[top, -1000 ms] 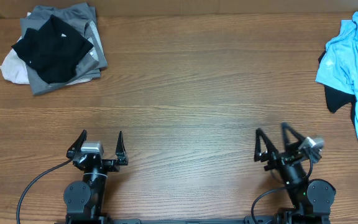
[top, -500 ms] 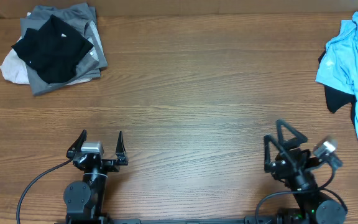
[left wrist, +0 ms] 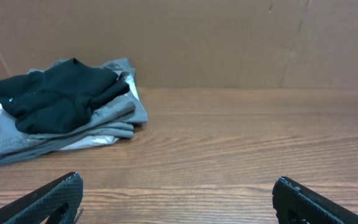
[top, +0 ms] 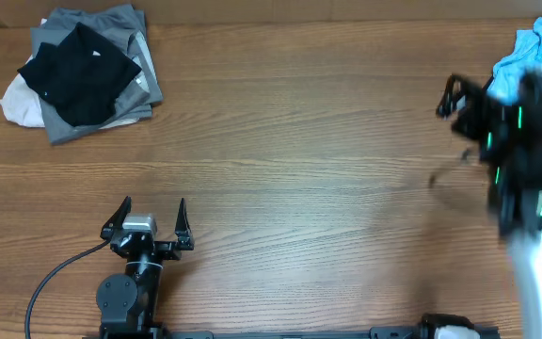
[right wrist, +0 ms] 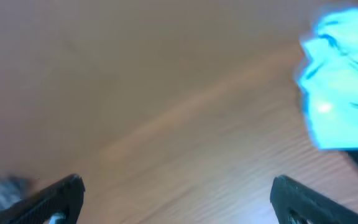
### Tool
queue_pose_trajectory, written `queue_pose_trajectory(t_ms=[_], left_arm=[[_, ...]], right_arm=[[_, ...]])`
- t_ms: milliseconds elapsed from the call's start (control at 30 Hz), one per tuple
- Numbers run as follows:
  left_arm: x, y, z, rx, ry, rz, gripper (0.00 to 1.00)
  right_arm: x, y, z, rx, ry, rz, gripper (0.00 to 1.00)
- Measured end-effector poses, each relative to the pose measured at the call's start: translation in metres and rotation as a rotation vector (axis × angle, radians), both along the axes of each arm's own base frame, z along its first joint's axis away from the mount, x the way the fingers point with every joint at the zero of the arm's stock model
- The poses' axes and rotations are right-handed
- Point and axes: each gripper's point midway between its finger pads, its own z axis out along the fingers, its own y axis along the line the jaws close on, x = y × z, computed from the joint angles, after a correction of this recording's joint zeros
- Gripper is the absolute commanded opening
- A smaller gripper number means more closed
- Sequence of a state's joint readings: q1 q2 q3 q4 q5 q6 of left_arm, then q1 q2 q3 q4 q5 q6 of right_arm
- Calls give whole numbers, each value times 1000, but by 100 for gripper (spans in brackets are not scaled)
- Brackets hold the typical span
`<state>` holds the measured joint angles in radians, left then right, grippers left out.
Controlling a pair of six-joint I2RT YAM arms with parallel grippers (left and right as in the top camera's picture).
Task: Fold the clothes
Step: 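Reach the right gripper to the light blue T-shirt and grasp it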
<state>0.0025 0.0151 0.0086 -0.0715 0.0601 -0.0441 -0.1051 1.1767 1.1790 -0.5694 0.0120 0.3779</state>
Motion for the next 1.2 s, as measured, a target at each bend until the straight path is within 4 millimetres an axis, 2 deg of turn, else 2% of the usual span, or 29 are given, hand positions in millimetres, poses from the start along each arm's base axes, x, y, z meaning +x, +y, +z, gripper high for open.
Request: queue_pose_trajectory(t_ms=[67,167,367,467,600,833,933,1200], left_arm=[[0,0,0,0,0,0,100],[0,0,0,0,-1,0,100],[0,0,0,0,-1,0,100],[0,0,0,0,-1,0,100],[0,0,0,0,-1,0,100],[0,0,0,0,-1,0,100],[0,0,0,0,-1,0,100],[0,0,0,0,-1,0,100]], right_arm=[[27,-19,-19,-27,161,-25,100],[55,-46,-44,-34,345,-55,100],[86,-88,-78,-89,462,-69,100],[89,-106,-89,-131,489,-68,100],[89,-126,-116,-152,553,-67,100],[93,-146,-192,-187,714,-42,94],[95,-152,-214,-211,756,-39,89],[102,-163,-241,-293,794,-11,86]])
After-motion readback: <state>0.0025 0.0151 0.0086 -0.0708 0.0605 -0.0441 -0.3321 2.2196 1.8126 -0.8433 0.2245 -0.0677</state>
